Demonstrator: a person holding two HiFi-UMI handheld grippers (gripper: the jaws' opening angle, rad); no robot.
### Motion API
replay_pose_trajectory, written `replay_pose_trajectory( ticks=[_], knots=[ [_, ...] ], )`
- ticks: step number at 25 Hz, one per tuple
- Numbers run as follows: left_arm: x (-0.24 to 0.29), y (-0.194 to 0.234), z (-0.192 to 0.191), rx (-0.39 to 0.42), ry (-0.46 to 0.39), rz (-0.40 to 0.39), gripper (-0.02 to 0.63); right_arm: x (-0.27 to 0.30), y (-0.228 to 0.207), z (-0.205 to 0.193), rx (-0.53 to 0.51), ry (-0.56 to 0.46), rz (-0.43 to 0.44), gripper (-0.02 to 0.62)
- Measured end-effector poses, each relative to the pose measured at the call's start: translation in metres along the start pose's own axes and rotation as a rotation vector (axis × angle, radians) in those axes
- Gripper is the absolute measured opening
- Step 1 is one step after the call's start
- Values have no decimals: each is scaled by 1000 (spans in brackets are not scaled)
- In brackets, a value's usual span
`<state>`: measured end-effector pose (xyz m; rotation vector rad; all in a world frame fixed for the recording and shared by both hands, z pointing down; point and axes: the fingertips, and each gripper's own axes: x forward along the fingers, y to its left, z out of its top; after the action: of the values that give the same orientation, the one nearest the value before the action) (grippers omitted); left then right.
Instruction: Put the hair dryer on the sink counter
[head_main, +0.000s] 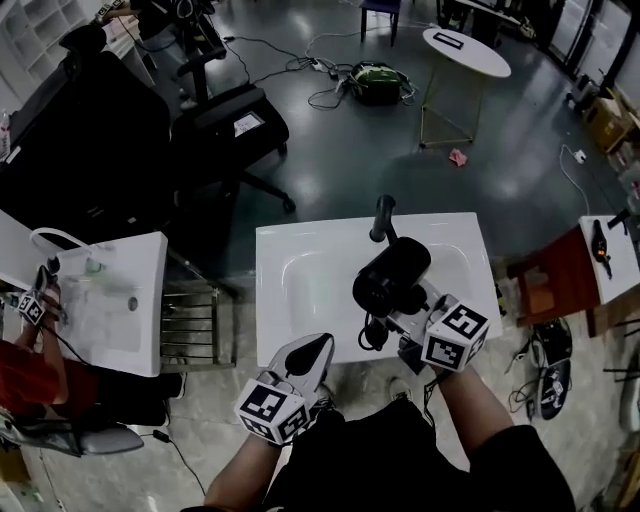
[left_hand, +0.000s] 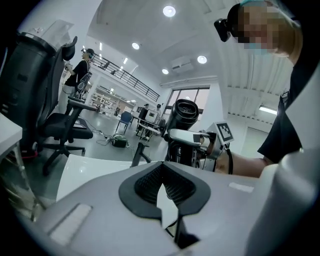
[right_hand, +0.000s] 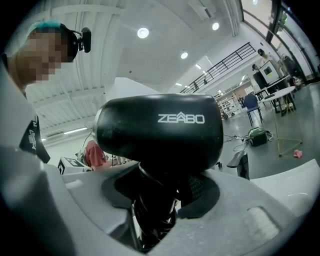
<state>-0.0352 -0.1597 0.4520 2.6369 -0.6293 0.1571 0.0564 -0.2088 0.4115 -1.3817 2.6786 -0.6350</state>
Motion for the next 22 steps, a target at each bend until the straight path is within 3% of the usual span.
replay_pose_trajectory(
  ticks=[13,22],
  knots=[
    [-30,39,-1,3,45,-114,3,62,13,-19,-115,109,-102,189],
    [-37,48,-2,-5,36,-124,3,96,13,-35,-237,256,-92,189]
  ],
)
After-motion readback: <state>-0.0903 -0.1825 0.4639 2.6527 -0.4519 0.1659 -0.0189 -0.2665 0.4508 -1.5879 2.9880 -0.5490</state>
